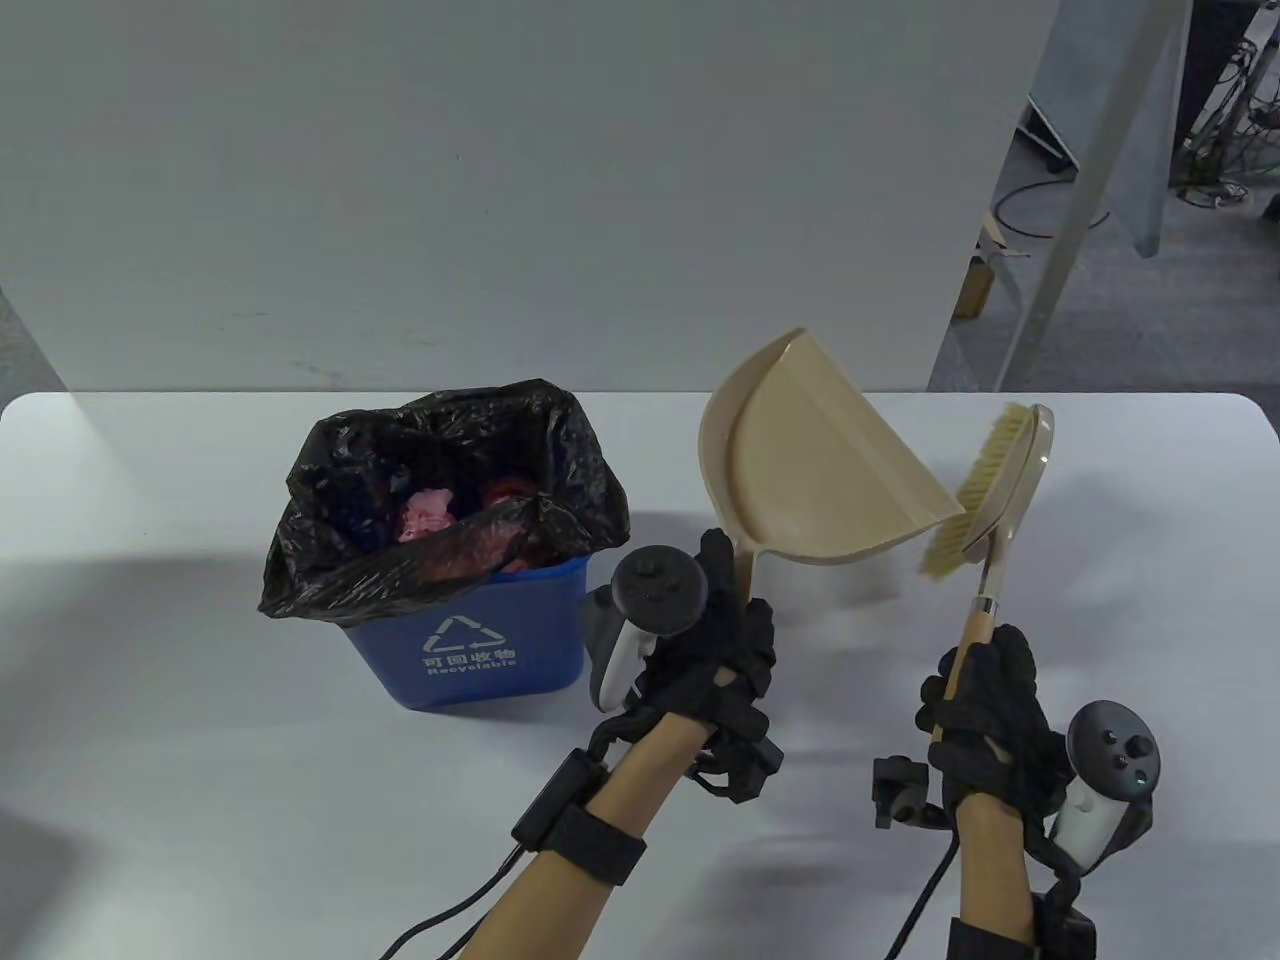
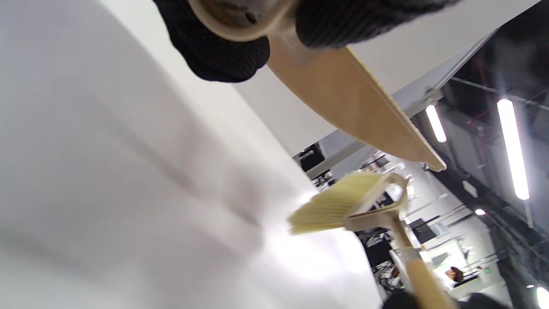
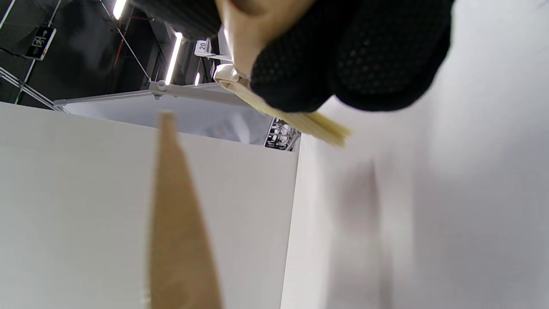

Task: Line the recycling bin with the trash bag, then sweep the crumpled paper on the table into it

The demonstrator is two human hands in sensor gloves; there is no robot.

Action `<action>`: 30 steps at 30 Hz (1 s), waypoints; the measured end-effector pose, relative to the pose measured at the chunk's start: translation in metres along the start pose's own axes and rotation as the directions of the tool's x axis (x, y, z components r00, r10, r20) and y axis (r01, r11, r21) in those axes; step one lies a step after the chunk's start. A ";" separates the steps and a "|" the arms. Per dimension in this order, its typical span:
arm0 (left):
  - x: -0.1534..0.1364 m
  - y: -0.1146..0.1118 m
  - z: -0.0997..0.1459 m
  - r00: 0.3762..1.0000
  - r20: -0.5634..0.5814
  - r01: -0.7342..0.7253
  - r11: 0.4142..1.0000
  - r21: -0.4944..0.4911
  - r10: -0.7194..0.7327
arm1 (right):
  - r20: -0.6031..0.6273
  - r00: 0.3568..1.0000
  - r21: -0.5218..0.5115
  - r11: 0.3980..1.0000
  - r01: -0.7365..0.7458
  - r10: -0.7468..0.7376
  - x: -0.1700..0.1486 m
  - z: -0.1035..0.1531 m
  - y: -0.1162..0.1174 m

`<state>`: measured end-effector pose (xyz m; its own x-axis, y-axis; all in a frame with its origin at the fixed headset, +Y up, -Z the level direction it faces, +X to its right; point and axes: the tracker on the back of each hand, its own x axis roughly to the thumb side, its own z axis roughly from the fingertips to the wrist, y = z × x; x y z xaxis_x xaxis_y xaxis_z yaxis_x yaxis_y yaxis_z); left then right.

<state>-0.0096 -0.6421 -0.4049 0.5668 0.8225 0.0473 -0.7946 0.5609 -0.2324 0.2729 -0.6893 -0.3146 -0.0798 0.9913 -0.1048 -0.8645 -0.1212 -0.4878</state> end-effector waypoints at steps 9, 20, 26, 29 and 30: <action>-0.035 -0.029 -0.033 0.981 -0.153 0.107 0.992 -0.063 -0.116 | 0.034 0.999 -0.004 0.999 -0.039 0.039 0.005 0.003 0.004; -0.062 -0.039 -0.042 0.968 -0.223 0.100 0.991 -0.093 -0.118 | -0.003 0.993 0.035 0.992 -0.118 0.118 -0.003 0.001 0.015; -0.059 -0.045 -0.042 0.968 -0.221 0.092 0.986 -0.138 -0.122 | 0.002 0.991 0.049 0.989 -0.136 0.136 -0.004 0.002 0.019; -0.060 -0.047 -0.043 0.969 -0.231 0.040 0.983 -0.179 -0.082 | -0.011 0.993 0.061 0.992 -0.113 0.114 -0.005 0.002 0.019; -0.060 -0.046 -0.043 0.971 -0.228 0.030 0.982 -0.184 -0.072 | -0.011 0.994 0.060 0.992 -0.110 0.111 -0.005 0.002 0.019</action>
<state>0.0025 -0.7210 -0.4387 0.6576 0.7365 -0.1587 -0.7235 0.5586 -0.4056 0.2558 -0.6961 -0.3216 -0.1699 0.9711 -0.1679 -0.8786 -0.2264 -0.4206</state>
